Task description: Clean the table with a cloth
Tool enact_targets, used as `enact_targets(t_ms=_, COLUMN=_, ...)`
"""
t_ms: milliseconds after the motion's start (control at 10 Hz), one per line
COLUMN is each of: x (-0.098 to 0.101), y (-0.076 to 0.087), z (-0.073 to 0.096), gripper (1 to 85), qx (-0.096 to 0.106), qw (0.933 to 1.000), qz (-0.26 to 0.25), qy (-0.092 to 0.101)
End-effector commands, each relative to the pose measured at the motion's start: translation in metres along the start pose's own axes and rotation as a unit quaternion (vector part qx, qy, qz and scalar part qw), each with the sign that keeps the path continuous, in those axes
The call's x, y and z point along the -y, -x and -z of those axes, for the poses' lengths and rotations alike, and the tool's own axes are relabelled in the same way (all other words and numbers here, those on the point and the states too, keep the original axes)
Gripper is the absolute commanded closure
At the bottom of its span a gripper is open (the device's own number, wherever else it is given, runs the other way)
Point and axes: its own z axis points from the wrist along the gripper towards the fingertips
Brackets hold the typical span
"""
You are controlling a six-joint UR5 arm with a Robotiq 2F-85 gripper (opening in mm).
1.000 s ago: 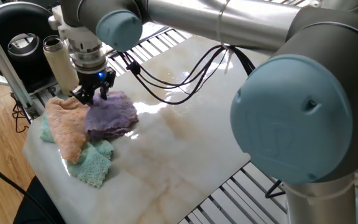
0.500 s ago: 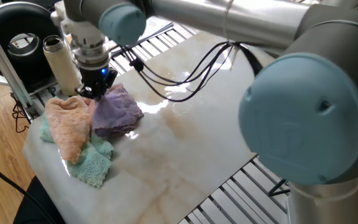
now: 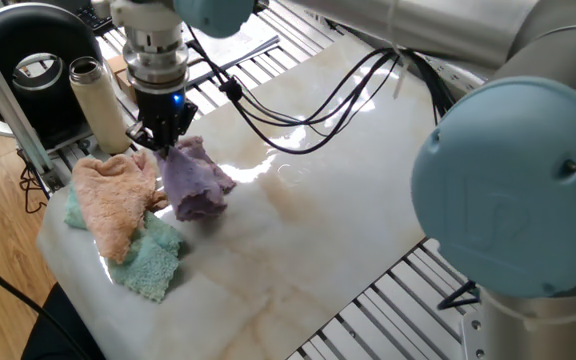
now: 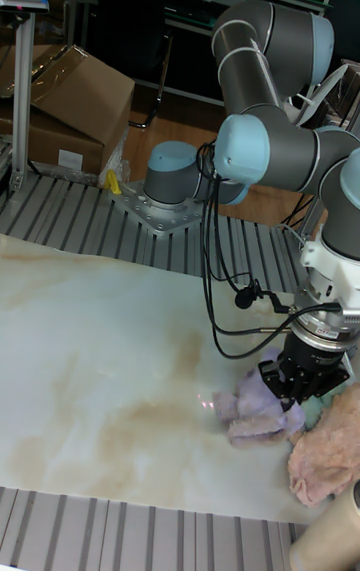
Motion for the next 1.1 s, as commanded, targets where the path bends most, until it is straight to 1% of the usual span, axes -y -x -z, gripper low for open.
enact_targets(t_ms=0, x=-0.004, y=-0.002, z=0.006, gripper=84.3, qx=-0.001, qw=0.9998, qz=-0.013, qy=0.013)
enact_targets(t_ms=100, x=-0.004, y=0.000, z=0.006, gripper=84.3, qx=0.002, qw=0.9999, qz=-0.008, qy=0.013)
enact_targets(t_ms=200, x=0.004, y=-0.002, z=0.005, gripper=84.3, qx=0.003, qw=0.9999, qz=0.000, qy=0.011)
enact_targets(t_ms=400, x=0.058, y=-0.027, z=0.003, gripper=84.3, qx=-0.006, qw=0.9989, qz=0.045, qy=0.009)
enact_targets(t_ms=500, x=0.074, y=-0.038, z=-0.002, gripper=84.3, qx=-0.003, qw=0.9981, qz=0.061, qy=0.007)
enact_targets(t_ms=600, x=0.074, y=-0.041, z=-0.005, gripper=84.3, qx=-0.003, qw=0.9979, qz=0.064, qy=0.012)
enact_targets(t_ms=700, x=0.078, y=-0.042, z=-0.005, gripper=84.3, qx=-0.004, qw=0.9990, qz=0.044, qy=0.003)
enact_targets(t_ms=900, x=0.099, y=-0.040, z=-0.004, gripper=84.3, qx=-0.001, qw=0.9993, qz=0.012, qy=-0.036)
enact_targets(t_ms=1000, x=0.098, y=-0.036, z=-0.004, gripper=84.3, qx=0.006, qw=0.9992, qz=0.017, qy=-0.035)
